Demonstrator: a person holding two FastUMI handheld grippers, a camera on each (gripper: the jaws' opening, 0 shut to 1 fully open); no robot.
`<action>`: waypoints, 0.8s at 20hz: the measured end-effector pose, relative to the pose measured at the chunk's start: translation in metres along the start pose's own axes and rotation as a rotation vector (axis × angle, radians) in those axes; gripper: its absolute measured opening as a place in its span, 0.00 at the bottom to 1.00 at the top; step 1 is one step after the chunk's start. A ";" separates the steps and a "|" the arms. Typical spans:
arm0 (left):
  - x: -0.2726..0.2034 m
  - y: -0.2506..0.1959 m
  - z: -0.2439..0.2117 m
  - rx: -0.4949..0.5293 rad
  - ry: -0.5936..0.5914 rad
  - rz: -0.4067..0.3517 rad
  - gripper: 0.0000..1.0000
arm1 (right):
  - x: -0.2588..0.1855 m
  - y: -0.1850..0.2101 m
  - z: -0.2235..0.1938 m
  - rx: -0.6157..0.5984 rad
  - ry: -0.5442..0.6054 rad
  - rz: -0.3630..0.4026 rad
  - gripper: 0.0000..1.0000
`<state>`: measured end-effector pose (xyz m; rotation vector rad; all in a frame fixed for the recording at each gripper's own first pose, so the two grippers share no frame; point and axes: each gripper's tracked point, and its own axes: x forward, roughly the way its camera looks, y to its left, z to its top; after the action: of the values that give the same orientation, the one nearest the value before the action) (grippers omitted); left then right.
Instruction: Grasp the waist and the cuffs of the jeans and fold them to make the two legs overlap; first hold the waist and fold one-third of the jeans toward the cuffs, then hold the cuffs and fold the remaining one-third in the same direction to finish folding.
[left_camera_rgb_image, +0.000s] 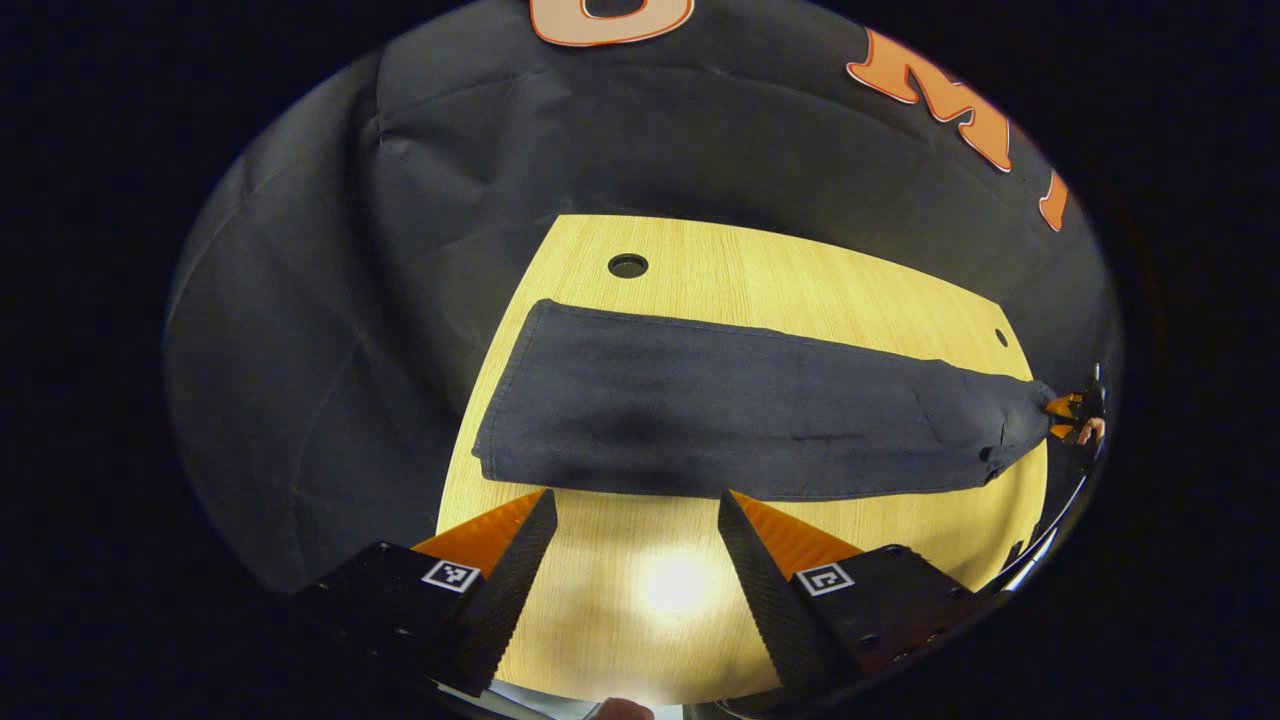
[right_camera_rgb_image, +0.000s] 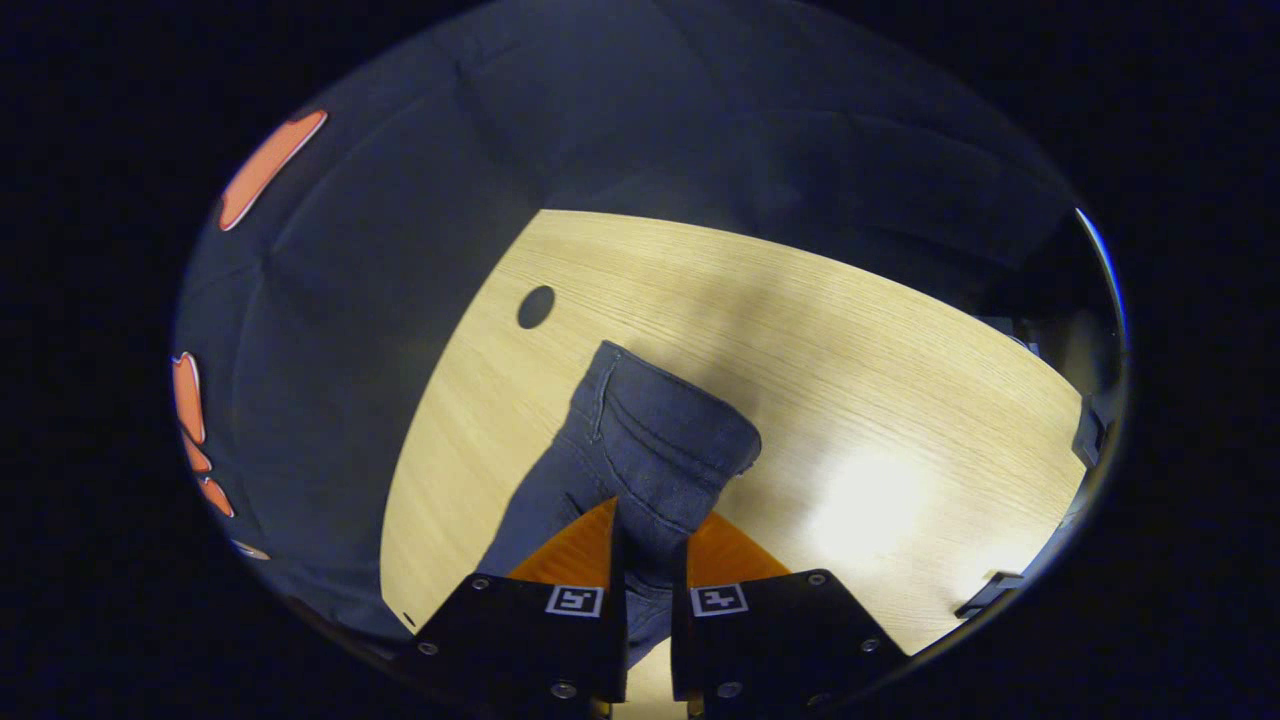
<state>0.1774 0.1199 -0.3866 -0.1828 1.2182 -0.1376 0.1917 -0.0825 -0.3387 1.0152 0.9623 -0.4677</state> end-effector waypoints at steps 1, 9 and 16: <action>0.000 -0.001 0.000 0.003 -0.002 -0.003 0.99 | -0.005 0.007 0.000 -0.013 -0.008 0.019 0.17; 0.000 -0.002 -0.003 -0.001 -0.006 -0.015 0.98 | -0.059 0.085 -0.017 -0.168 -0.063 0.185 0.18; 0.001 0.001 -0.005 -0.016 -0.006 -0.013 0.99 | -0.103 0.155 -0.071 -0.378 -0.085 0.283 0.17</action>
<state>0.1727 0.1201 -0.3896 -0.2055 1.2130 -0.1388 0.2171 0.0442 -0.1873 0.7647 0.7787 -0.0860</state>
